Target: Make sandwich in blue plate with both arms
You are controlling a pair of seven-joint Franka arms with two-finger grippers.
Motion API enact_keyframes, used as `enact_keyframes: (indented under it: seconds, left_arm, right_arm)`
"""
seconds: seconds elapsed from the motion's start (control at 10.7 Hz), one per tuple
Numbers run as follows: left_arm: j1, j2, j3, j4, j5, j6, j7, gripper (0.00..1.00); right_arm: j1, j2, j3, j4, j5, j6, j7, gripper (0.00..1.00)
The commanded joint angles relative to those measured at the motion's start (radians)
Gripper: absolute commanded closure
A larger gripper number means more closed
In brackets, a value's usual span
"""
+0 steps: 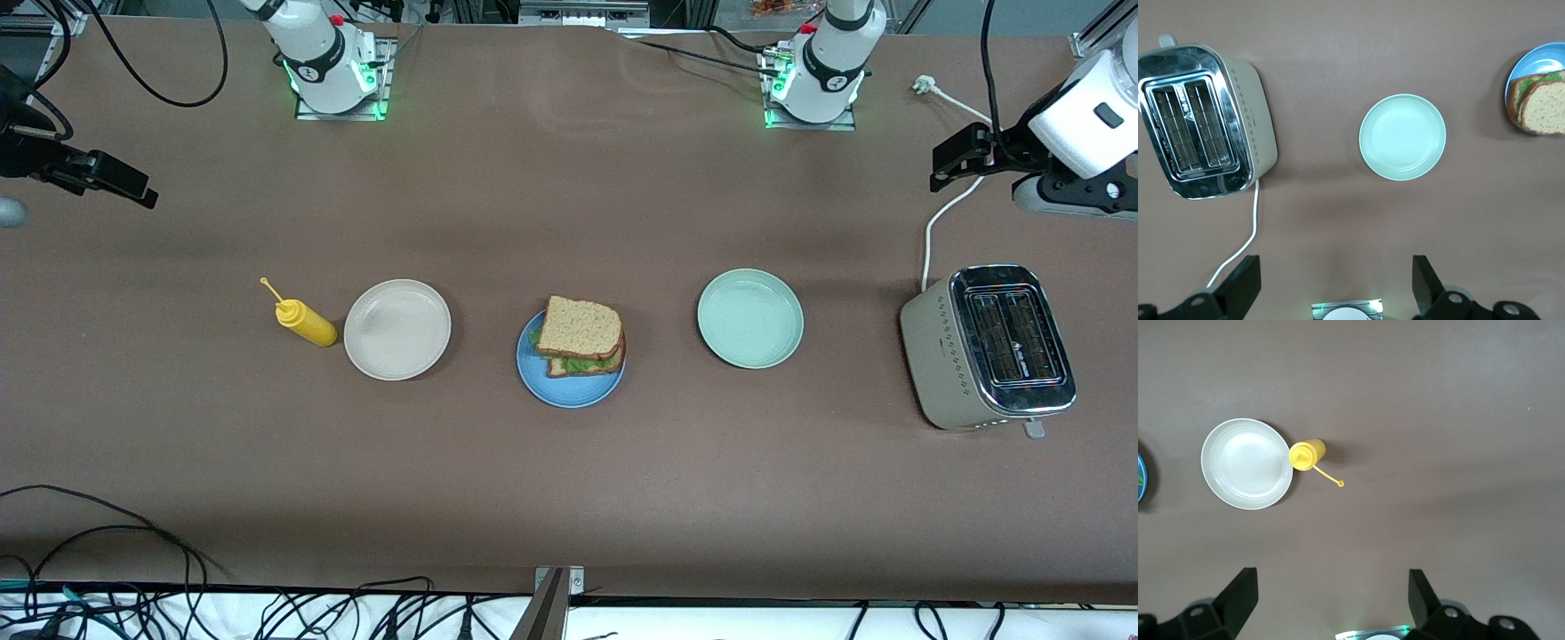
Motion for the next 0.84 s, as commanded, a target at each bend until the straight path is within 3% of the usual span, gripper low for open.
enact_keyframes:
  seconds: [0.0,0.74]
  left_arm:
    - [0.019,-0.058,0.0,-0.125,0.023,0.072,0.035,0.0]
    - [0.039,-0.05,0.004,-0.127,0.011,0.088,0.075,0.0]
  right_arm:
    - [-0.007,0.013,0.003,0.034,-0.002,-0.012,-0.019,0.0]
    - [-0.007,0.013,0.003,0.042,-0.004,-0.015,-0.019,0.0]
